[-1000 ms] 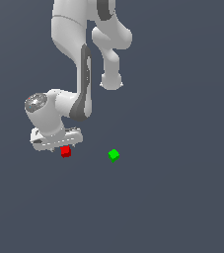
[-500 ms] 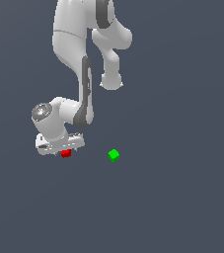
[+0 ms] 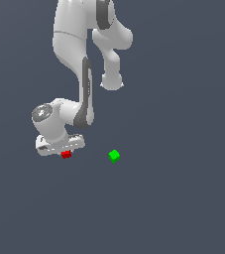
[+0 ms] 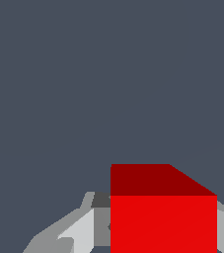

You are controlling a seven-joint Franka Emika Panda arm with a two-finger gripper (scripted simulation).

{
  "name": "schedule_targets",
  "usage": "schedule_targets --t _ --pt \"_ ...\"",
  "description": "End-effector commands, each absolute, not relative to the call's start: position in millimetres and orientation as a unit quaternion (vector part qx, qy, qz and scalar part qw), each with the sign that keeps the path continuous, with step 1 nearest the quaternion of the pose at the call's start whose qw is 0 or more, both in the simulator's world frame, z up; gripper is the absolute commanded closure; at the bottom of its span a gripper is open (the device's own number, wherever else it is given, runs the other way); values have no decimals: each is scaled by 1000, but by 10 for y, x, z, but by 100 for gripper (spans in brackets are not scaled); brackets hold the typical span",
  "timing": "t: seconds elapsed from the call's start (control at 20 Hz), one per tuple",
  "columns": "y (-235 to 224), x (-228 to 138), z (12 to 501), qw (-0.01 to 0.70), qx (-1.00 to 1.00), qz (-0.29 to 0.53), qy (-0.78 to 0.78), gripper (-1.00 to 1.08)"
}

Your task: Stack the red cube on top of the green cube.

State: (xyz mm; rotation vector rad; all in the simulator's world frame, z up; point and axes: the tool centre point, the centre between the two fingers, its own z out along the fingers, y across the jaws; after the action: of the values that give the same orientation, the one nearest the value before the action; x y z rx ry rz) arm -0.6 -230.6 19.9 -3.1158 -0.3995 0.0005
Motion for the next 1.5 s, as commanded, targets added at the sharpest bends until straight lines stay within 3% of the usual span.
schedule_targets --t 0.0,0.45,1.1,1.45 --pt "-2309 -6 199 0 -992 0 -127 108" --pt "-2306 -13 348 0 -992 0 -127 108" --pt "-2304 -19 1119 0 -992 0 -127 108" --pt "-2302 -8 1184 0 -992 0 -127 108"
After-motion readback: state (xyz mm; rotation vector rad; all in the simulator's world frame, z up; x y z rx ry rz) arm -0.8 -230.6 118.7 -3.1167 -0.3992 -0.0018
